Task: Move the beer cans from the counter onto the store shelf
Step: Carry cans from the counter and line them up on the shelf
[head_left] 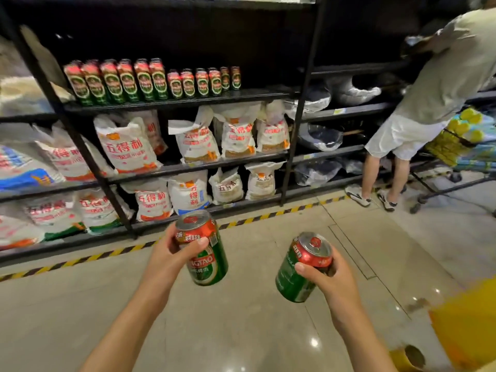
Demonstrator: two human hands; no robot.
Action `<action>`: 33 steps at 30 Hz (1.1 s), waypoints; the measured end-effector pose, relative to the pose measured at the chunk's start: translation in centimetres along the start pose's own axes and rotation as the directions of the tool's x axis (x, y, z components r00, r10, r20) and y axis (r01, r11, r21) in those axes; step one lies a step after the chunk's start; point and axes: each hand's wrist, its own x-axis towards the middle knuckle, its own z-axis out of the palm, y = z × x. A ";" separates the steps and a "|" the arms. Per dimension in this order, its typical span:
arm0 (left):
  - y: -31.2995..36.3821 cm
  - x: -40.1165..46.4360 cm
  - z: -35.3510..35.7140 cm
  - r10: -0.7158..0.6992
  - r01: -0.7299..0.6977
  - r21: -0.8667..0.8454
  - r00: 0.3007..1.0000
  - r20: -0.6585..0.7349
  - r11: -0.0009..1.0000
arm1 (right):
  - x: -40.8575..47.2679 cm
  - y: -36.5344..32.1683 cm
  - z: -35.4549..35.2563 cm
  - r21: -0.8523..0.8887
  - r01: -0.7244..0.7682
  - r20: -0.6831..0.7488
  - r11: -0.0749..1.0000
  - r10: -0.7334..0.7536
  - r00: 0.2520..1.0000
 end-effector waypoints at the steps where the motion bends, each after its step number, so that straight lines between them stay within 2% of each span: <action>1: 0.3 1.4 -0.7 0.003 -0.003 0.005 1.000 -0.009 1.000 | 1.5 -0.2 0.8 0.001 0.005 0.004 1.000 -0.005 1.000; 8: 1.6 11.4 -1.7 -0.005 0.005 0.034 1.000 -0.024 0.999 | 12.0 -1.1 4.0 -0.033 0.004 0.063 0.999 -0.002 0.998; 22: 4.7 36.7 5.0 0.018 -0.010 0.070 0.993 -0.116 0.997 | 40.6 -3.2 5.7 -0.032 0.043 0.160 0.999 -0.037 0.986; 33: 5.4 51.7 6.5 -0.051 0.061 0.051 0.982 -0.181 0.997 | 56.5 -4.1 8.0 -0.066 0.037 0.229 0.997 -0.021 0.973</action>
